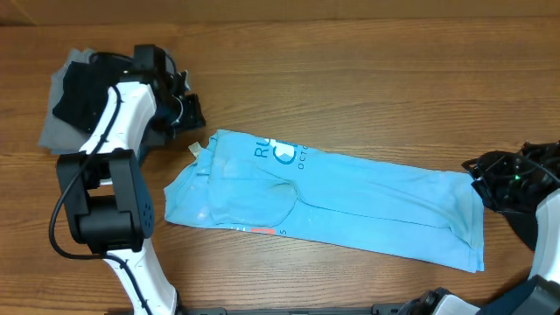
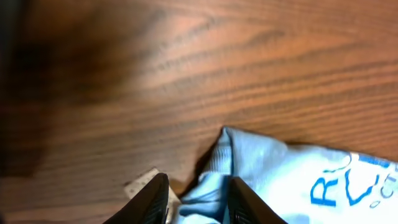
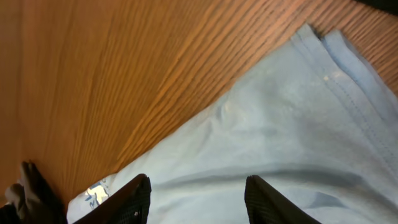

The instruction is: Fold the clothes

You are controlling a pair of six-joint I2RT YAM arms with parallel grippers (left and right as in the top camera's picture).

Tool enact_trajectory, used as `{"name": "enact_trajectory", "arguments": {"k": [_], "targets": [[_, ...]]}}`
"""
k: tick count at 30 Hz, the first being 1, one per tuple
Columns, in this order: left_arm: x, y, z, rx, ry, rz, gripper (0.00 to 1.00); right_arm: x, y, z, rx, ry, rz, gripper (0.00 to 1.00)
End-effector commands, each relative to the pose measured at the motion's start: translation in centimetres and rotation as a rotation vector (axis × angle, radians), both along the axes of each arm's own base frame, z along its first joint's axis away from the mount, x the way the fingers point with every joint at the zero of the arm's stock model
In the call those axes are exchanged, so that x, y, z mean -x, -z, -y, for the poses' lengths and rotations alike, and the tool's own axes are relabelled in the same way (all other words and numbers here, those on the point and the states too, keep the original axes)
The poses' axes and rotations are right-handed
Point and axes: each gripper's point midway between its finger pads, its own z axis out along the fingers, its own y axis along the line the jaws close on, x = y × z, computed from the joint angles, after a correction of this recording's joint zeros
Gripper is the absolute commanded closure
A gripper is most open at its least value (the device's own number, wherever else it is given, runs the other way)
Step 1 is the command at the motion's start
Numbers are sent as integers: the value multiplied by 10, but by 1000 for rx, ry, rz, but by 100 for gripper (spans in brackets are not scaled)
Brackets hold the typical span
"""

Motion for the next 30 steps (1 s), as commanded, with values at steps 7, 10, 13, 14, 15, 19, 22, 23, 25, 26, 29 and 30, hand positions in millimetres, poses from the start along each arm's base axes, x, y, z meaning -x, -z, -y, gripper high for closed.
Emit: {"name": "enact_trajectory", "arguments": {"k": [7, 10, 13, 14, 15, 19, 22, 23, 25, 26, 29, 30], "targets": [[0, 28, 19, 87, -38, 38, 64, -18, 20, -21, 0, -90, -26, 47], [-3, 33, 21, 83, -13, 66, 65, -24, 28, -23, 7, -104, -34, 47], [-4, 36, 28, 82, 8, 81, 70, -24, 36, -18, 14, -73, -65, 47], [-2, 37, 31, 82, 14, 79, 70, -26, 37, -17, 17, -73, -65, 47], [0, 38, 33, 78, 35, 78, 70, -27, 38, -16, 19, -72, -62, 47], [3, 43, 34, 59, 61, 75, 81, -24, 48, -3, 58, 1, -123, 47], [4, 45, 34, 55, 74, 76, 94, -22, 57, 1, 65, 24, -157, 47], [4, 45, 34, 52, 83, 81, 96, -22, 59, 1, 63, 24, -161, 47], [0, 44, 32, 46, 81, 96, 96, -23, 62, 2, 62, 24, -164, 47], [-3, 43, 30, 45, 77, 106, 96, -24, 62, 3, 68, 26, -162, 47], [-16, 34, 17, 49, 40, 141, 96, -27, 63, 9, 83, 58, -160, 47], [-21, 29, 11, 53, 29, 158, 96, -29, 62, 9, 87, 59, -149, 48]]}}
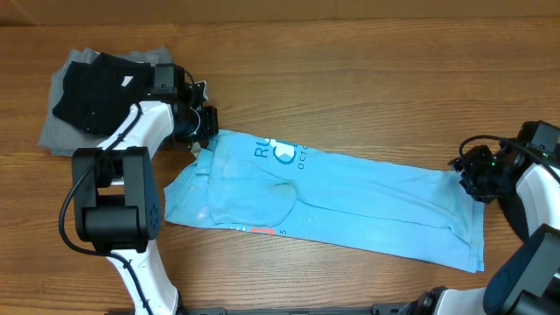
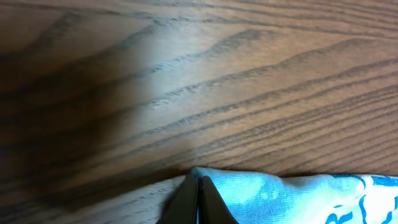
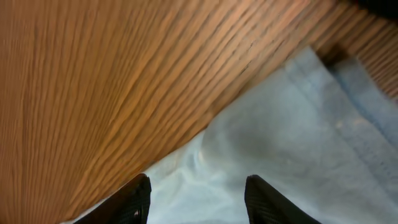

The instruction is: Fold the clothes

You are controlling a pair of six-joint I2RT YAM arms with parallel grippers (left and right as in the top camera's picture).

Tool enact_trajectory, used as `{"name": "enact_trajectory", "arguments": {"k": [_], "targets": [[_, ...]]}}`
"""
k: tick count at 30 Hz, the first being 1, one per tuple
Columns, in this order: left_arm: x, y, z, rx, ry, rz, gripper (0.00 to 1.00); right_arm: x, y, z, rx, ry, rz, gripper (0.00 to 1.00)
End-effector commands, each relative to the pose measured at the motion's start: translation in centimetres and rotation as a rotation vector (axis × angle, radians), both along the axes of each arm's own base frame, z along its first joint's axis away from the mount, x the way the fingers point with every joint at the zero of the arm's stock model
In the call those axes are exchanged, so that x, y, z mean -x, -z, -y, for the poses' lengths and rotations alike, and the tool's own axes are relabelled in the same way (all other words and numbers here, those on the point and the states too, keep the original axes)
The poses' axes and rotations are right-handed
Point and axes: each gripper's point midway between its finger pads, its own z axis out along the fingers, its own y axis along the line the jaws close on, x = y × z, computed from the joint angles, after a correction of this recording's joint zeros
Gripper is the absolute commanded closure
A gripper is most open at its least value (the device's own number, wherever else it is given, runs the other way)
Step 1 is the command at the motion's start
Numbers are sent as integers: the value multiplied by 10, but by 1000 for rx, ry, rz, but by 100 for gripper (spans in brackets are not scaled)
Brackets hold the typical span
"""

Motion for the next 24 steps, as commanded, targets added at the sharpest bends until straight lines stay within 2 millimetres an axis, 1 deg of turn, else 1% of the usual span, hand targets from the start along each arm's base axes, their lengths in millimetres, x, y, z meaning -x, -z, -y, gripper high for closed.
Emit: {"name": "enact_trajectory", "arguments": {"k": [1, 3, 5, 6, 7, 8, 10, 12, 14, 16, 20, 22, 24], "targets": [[-18, -13, -23, 0, -33, 51, 96, -3, 2, 3, 20, 24, -1, 48], [-24, -21, -33, 5, -53, 63, 96, -3, 4, 2, 17, 20, -5, 48], [-24, -26, -39, 0, -58, 57, 96, -2, 7, -1, 11, 12, -17, 48], [-22, -28, -38, 20, -55, 48, 96, -2, 10, -3, 6, 8, -28, 48], [-20, -31, -31, 59, -32, 43, 96, -1, 12, -4, 3, 7, -36, 48], [-16, -35, -19, 119, 16, 43, 96, 0, 15, -3, 3, 7, -46, 48], [-1, -43, 5, 223, 128, 31, 93, 2, 23, -1, 5, 21, -75, 48], [17, -40, 17, 228, 203, -13, 87, 4, 29, -1, -4, 30, -95, 48], [30, -30, 19, 147, 249, -58, 80, 4, 33, -2, -10, 30, -106, 48], [33, -24, 22, 114, 263, -71, 76, 5, 34, -2, -12, 29, -110, 48], [39, -18, 38, 118, 293, -77, 76, 7, 35, -3, -16, 29, -119, 48], [39, -17, 41, 119, 301, -72, 79, 6, 35, -2, -13, 30, -116, 48], [42, -16, 41, 112, 300, -90, 78, 7, 36, -1, -4, 32, -122, 48]]}}
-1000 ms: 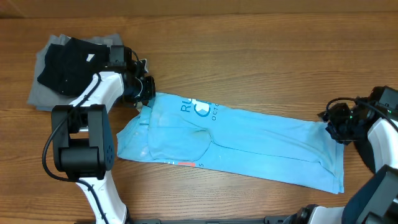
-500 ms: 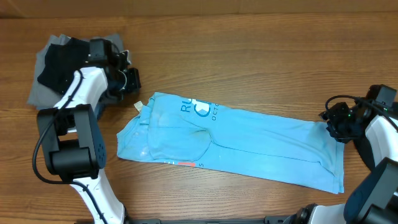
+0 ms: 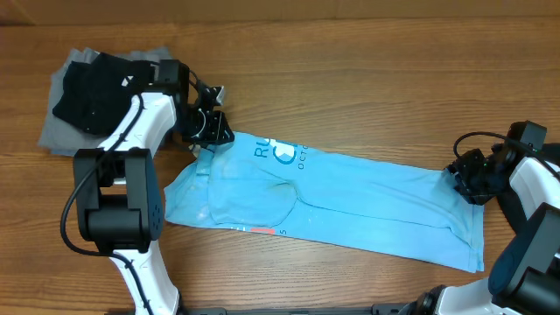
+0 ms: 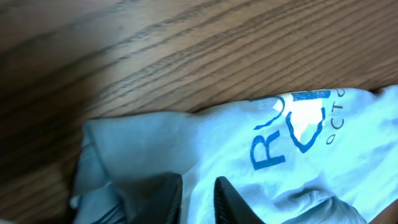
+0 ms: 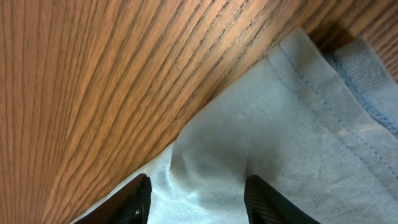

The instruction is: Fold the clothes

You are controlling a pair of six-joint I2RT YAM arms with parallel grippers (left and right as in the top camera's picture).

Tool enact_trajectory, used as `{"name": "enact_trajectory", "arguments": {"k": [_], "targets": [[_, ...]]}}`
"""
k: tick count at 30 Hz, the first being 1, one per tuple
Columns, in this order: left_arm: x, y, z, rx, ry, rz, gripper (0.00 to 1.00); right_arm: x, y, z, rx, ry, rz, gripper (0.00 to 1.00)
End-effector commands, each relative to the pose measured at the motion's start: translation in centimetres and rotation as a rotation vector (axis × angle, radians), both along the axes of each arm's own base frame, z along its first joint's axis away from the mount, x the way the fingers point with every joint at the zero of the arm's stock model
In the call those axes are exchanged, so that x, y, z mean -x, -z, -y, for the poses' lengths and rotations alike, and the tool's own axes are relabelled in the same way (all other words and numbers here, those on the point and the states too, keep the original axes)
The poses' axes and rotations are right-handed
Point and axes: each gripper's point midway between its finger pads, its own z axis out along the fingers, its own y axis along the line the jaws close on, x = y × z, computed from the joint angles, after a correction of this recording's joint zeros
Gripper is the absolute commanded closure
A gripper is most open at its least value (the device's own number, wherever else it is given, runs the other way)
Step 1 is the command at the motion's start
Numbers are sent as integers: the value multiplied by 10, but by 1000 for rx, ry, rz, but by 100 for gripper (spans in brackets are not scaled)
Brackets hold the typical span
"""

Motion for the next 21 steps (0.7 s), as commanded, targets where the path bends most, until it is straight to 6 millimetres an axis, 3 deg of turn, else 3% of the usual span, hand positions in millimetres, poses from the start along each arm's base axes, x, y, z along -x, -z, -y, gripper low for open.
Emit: {"name": "enact_trajectory", "arguments": {"k": [1, 2, 4, 8, 12, 21], "targets": [[13, 10, -3, -39, 27, -40, 76, 4, 6, 3, 18, 7, -28, 48], [18, 13, -8, -71, 25, -63, 68, 5, 7, 3, 19, 7, -34, 48], [20, 15, -17, -106, 14, -74, 41, 6, 7, 3, 19, 7, -37, 47], [4, 12, -38, -88, -96, -54, 35, 5, 7, 3, 19, 7, -35, 47], [5, 1, -42, 44, -133, -74, 43, 5, 7, 3, 19, 7, -36, 48], [30, 12, -15, 46, -42, -132, 51, 3, 9, 4, 23, 10, -32, 47]]}}
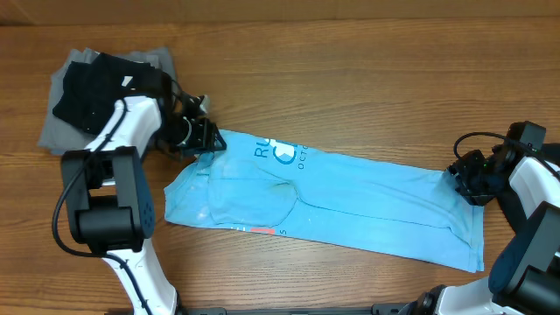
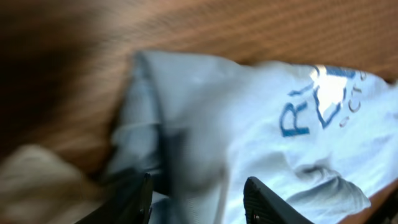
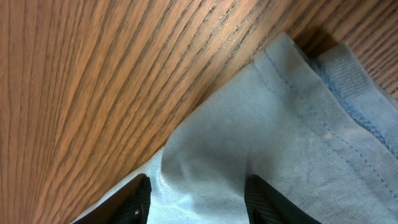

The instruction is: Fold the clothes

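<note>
A light blue shirt [image 1: 350, 197] with blue print lies as a long folded strip across the wooden table [image 1: 367, 79]. My left gripper [image 1: 199, 140] sits at its far left corner. In the blurred left wrist view the gripper [image 2: 199, 202] is open, with the collar end of the shirt [image 2: 298, 143] between its fingers. My right gripper [image 1: 464, 179] is at the strip's far right corner. In the right wrist view this gripper [image 3: 199, 199] is open, and a puckered fold of the shirt's hem end [image 3: 280, 124] lies between its fingers.
A pile of black and grey clothes [image 1: 87, 92] lies at the back left, just behind the left arm. The right arm's black cable [image 1: 477, 138] loops above the shirt's right end. Bare wood runs along the far side of the shirt.
My left gripper has shifted slightly left at the shirt's collar corner, and its fingers now stand much wider apart. The right gripper stays open over the hem corner.
At first my left gripper was slightly open beside the collar corner and the right one was open off the shirt's right end. Then the left was shut at the corner and the right had reached the hem. Later the left showed a narrow gap; now both straddle cloth, open.
</note>
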You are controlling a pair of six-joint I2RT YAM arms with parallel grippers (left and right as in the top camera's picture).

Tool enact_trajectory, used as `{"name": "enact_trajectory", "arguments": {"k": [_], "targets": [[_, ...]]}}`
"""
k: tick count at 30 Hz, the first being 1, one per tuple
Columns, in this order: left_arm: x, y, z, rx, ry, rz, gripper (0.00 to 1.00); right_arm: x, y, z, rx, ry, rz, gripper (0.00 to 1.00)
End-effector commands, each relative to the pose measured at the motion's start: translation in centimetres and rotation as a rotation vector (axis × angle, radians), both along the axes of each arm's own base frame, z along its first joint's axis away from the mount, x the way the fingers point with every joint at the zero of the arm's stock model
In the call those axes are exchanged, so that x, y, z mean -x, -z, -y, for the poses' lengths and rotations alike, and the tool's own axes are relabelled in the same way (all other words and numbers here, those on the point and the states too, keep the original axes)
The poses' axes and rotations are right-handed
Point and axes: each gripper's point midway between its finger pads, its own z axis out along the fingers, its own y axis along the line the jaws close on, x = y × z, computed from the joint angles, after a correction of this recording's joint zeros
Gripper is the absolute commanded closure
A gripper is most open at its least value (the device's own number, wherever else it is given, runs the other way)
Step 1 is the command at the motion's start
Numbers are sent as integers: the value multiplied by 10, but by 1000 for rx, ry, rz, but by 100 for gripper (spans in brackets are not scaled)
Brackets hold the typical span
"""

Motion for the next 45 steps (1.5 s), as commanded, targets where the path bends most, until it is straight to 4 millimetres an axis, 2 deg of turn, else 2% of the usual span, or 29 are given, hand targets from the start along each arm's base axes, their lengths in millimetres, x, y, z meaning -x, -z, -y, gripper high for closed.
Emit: {"name": "enact_trajectory", "arguments": {"k": [1, 3, 5, 6, 10, 14, 18, 21, 22, 23, 25, 29, 31, 33, 35, 38, 39, 43, 45], "targets": [[7, 2, 10, 30, 31, -12, 53, 1, 7, 0, 0, 8, -17, 47], [6, 2, 10, 26, 31, -9, 63, 2, 13, 0, -12, 30, -34, 50], [1, 2, 10, 26, 30, 12, 80, 3, 19, -1, -20, 33, -49, 59], [-6, 2, 9, 26, 21, 40, 87, 4, 25, -1, -28, 34, -63, 68], [-42, -8, 12, 72, -57, 159, 90, 7, 39, -2, -48, 51, -100, 84], [-57, -11, 10, 67, -75, 214, 88, 2, 39, 1, -33, 53, -82, 91], [-55, -3, -1, -8, -105, 189, 82, 2, 40, 5, -14, 61, -86, 91], [-46, 4, -9, -54, -116, 147, 84, 2, 40, 6, -16, 67, -83, 91], [-44, 4, -11, -59, -120, 136, 85, 2, 39, 6, -25, 69, -78, 88], [-43, 5, -13, -59, -123, 130, 85, 2, 36, 5, -39, 66, -76, 77], [-42, 5, -14, -59, -127, 124, 84, -4, 26, 4, -63, 32, -37, 72], [-40, 5, -13, -54, -126, 117, 83, -21, -13, 8, -60, -12, 83, 61], [-40, 4, -11, -45, -123, 118, 83, -24, -18, 9, -46, -16, 104, 59], [-40, 4, -11, -44, -123, 116, 83, -24, -14, 12, -20, -15, 95, 57], [-40, 4, -11, -44, -122, 115, 83, -21, -7, 25, 49, 9, 63, 53], [-40, 4, -11, -44, -122, 115, 82, -3, 3, 60, 223, 118, -52, 54], [-40, 4, -11, -44, -122, 116, 82, 1, 5, 67, 244, 143, -72, 54], [-40, 4, -11, -44, -122, 115, 82, 5, 12, 66, 218, 148, -91, 59], [-40, 4, -11, -44, -122, 116, 81, 10, 25, 61, 198, 139, -122, 62]]}}
